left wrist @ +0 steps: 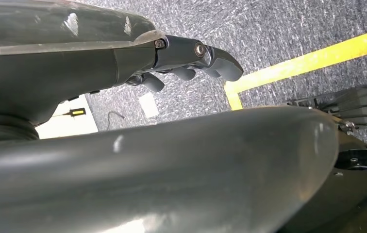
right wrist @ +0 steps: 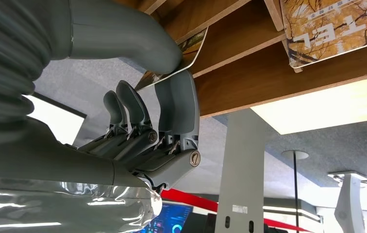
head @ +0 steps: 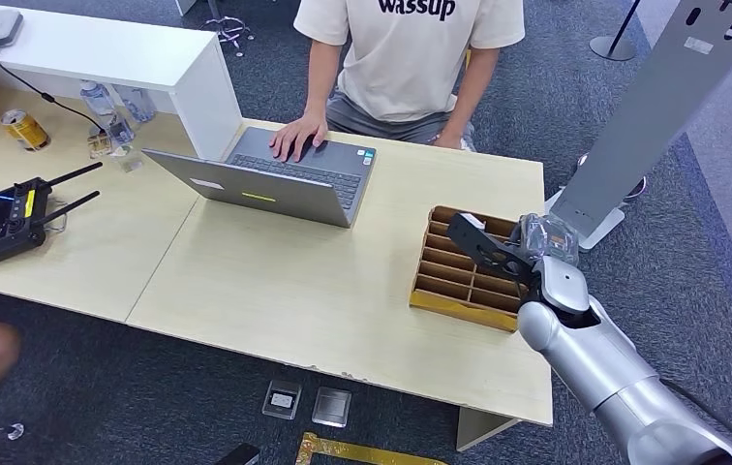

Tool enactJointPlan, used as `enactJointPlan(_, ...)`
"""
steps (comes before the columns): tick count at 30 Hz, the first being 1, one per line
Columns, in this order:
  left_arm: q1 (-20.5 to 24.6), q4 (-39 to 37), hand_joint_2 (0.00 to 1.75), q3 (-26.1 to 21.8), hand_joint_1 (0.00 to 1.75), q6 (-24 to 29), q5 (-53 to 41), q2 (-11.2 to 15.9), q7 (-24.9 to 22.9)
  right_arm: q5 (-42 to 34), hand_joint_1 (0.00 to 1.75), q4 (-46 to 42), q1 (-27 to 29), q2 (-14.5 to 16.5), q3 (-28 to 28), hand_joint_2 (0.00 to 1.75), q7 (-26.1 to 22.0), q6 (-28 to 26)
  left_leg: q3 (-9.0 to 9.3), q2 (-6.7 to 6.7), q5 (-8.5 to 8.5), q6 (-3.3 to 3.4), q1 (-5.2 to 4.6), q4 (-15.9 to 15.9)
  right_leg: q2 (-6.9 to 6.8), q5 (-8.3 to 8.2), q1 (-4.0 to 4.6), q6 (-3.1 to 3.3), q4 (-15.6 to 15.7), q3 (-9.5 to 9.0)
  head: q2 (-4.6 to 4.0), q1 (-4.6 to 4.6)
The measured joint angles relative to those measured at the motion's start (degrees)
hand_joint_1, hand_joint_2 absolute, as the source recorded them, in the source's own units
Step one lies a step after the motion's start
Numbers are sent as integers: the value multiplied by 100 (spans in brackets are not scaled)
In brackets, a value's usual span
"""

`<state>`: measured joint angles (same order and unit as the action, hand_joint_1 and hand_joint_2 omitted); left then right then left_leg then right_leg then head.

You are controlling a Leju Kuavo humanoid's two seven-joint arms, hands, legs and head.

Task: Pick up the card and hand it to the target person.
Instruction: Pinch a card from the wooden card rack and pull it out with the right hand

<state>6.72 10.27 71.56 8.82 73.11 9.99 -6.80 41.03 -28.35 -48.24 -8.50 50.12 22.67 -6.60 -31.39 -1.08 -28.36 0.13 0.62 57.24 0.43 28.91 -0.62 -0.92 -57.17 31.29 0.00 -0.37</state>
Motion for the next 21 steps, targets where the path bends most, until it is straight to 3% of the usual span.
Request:
enactJointPlan(3,0,0,0,0,0,-2,0,2,10,-2,123,1,0,0,0,175,0,-2,0,0,0,0,0,0,0,0,0,0,0,0,0,0)
enactJointPlan(7,0,0,175,0,0,-42,0,3,49,-8,124,2,-1,-2,0,175,4,-4,1,0,0,0,0,0,0,0,0,0,0,0,0,-1)
enactJointPlan(21,-2,0,175,-4,0,42,105,41,190,-48,127,2,-1,-2,0,175,3,-14,2,0,0,0,0,0,0,0,0,0,0,-1,0,0)
